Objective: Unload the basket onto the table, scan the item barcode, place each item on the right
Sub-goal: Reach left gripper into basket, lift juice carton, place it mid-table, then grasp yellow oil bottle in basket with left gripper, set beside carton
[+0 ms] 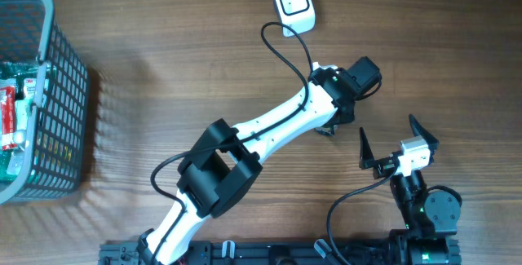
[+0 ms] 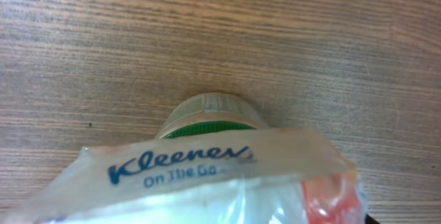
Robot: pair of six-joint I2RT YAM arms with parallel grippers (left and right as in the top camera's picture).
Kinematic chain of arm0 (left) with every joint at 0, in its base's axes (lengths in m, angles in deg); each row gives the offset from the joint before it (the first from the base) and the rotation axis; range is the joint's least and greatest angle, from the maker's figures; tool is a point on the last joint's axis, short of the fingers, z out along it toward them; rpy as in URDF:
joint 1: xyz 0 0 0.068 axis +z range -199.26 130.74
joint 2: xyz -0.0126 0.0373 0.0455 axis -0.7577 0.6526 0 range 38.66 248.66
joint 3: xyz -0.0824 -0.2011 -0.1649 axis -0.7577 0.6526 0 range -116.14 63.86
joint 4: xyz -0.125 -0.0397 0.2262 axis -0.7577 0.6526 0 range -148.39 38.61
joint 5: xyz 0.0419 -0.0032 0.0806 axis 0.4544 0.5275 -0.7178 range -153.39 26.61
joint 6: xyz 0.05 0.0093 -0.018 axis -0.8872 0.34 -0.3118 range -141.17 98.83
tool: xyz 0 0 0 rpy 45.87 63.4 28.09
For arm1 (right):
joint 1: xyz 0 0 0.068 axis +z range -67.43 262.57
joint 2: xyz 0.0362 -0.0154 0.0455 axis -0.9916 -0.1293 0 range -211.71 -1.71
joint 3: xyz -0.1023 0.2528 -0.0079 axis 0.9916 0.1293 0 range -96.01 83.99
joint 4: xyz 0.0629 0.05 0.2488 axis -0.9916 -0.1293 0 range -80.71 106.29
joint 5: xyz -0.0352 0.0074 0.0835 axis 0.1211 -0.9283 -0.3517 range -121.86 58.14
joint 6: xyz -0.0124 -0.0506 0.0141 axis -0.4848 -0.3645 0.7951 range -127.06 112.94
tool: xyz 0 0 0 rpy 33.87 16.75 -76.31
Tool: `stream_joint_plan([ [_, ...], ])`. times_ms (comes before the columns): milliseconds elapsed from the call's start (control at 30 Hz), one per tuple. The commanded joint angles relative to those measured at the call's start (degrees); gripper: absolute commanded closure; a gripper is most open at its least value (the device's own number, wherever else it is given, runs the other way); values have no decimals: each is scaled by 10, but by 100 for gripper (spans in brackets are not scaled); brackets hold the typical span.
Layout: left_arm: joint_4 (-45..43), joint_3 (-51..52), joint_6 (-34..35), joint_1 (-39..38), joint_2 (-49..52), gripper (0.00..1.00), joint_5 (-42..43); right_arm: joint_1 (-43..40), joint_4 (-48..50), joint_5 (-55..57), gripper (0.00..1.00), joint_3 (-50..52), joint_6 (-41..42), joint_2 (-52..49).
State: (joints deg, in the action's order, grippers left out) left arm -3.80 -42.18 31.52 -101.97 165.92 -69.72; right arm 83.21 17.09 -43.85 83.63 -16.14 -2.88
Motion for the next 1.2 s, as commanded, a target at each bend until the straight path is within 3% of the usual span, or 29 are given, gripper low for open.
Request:
stream_joint_plan([
  [0, -4, -7, 5, -4, 9, 30, -12, -1, 2, -3, 0, 1, 1, 2],
  [33, -4, -7, 5, -4, 9, 17, -12, -1, 2, -3, 0, 1, 1, 2],
  [100, -4, -7, 0, -4, 9, 0, -12, -1, 2, -3, 0, 1, 1, 2],
  [300, -6, -38, -101, 9, -46, 0, -13, -1, 2, -3, 1, 1, 1, 2],
  [500, 8, -54, -150, 128, -193, 0, -47, -1, 2, -3, 0, 1, 1, 2],
  [667, 106, -54, -165, 330, -322, 0, -90, -1, 2, -3, 0, 1, 1, 2],
  [833, 166, -54, -165, 609, -428, 0, -90, -1, 2, -3, 0, 1, 1, 2],
  [1000, 211, -53, -156, 835, -433, 0, -90, -1, 2, -3, 0, 1, 1, 2],
  [1167, 260, -40, -132, 946, -384, 10, -90, -1, 2, -3, 0, 1, 1, 2],
])
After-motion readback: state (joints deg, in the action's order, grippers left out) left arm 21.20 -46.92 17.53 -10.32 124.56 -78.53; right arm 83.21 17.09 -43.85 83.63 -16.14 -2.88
